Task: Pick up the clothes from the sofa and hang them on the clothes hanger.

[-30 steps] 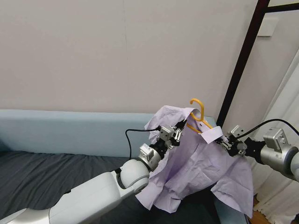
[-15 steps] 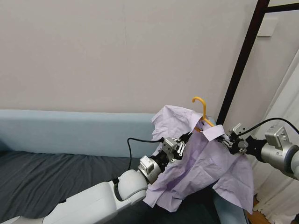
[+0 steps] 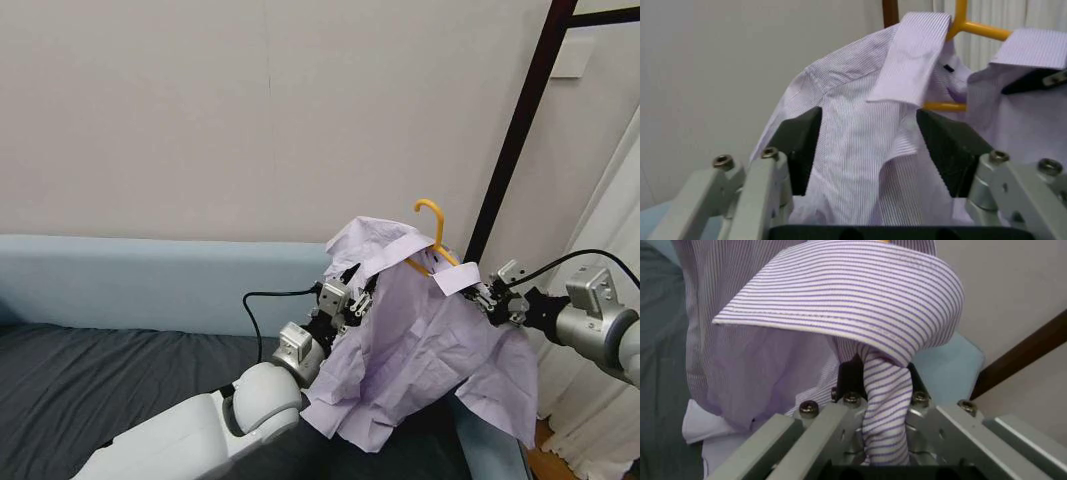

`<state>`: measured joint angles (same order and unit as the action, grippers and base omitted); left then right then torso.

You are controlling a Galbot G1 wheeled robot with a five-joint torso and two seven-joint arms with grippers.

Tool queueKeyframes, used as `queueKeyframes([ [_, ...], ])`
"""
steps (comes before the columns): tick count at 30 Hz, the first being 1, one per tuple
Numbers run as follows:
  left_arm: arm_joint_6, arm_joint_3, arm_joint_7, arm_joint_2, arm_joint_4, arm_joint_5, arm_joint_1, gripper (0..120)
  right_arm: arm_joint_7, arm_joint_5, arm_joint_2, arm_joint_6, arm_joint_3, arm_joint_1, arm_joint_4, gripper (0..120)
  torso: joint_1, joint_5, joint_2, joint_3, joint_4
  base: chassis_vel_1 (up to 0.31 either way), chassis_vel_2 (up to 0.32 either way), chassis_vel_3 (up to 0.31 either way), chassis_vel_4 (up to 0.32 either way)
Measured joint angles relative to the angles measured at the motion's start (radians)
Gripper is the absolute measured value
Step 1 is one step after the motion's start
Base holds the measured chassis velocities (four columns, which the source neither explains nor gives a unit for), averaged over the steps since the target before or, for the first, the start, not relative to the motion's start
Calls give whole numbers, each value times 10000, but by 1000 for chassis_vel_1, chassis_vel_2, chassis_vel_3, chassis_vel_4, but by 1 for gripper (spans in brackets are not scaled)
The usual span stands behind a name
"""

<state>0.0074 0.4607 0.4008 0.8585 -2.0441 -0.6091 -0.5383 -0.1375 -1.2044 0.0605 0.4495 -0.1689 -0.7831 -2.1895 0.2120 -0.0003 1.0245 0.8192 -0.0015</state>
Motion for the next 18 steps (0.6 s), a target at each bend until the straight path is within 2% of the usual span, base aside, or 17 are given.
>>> queueKeyframes([
  [2, -35, -313, -222, -297, -301, 45, -449, 69, -230, -264, 77, 205, 17, 70, 20, 2, 0, 1, 0, 0, 0, 0, 0, 0, 0],
  [4, -186, -952, -374, -655, -611, 91, -1241, 81, -669, -1027, 198, 547, 23, 334, -2, 2, 0, 0, 0, 0, 0, 0, 0, 0, 0],
  [5, -186, -952, -374, -655, -611, 91, -1241, 81, -669, -1027, 198, 547, 23, 334, -2, 2, 0, 0, 0, 0, 0, 0, 0, 0, 0],
  [9, -308, -2615, -321, -968, -935, 58, -2703, 98, -1479, -2099, 398, 1111, 24, 929, -312, 2, 0, -1, 0, -1, 1, 0, 0, 0, 0],
  [10, -308, -2615, -321, -968, -935, 58, -2703, 98, -1479, -2099, 398, 1111, 24, 929, -312, 2, 0, -1, 0, -1, 1, 0, 0, 0, 0],
  [14, -433, -4243, -191, -1104, -1257, 191, -4409, 100, -2600, -2944, 672, 1628, -81, 1392, -770, 2, 0, 0, 1, -1, 0, 0, 0, 0, 0],
  [15, -433, -4243, -191, -1104, -1257, 191, -4409, 100, -2600, -2944, 672, 1628, -81, 1392, -770, 2, 0, 0, 1, -1, 0, 0, 0, 0, 0],
  [18, -975, -5422, -193, -866, -1249, 607, -6415, 100, -3434, -3514, 1054, 1851, -560, 1330, -1038, 2, 0, -1, 0, -1, 1, 0, 0, 0, 0],
])
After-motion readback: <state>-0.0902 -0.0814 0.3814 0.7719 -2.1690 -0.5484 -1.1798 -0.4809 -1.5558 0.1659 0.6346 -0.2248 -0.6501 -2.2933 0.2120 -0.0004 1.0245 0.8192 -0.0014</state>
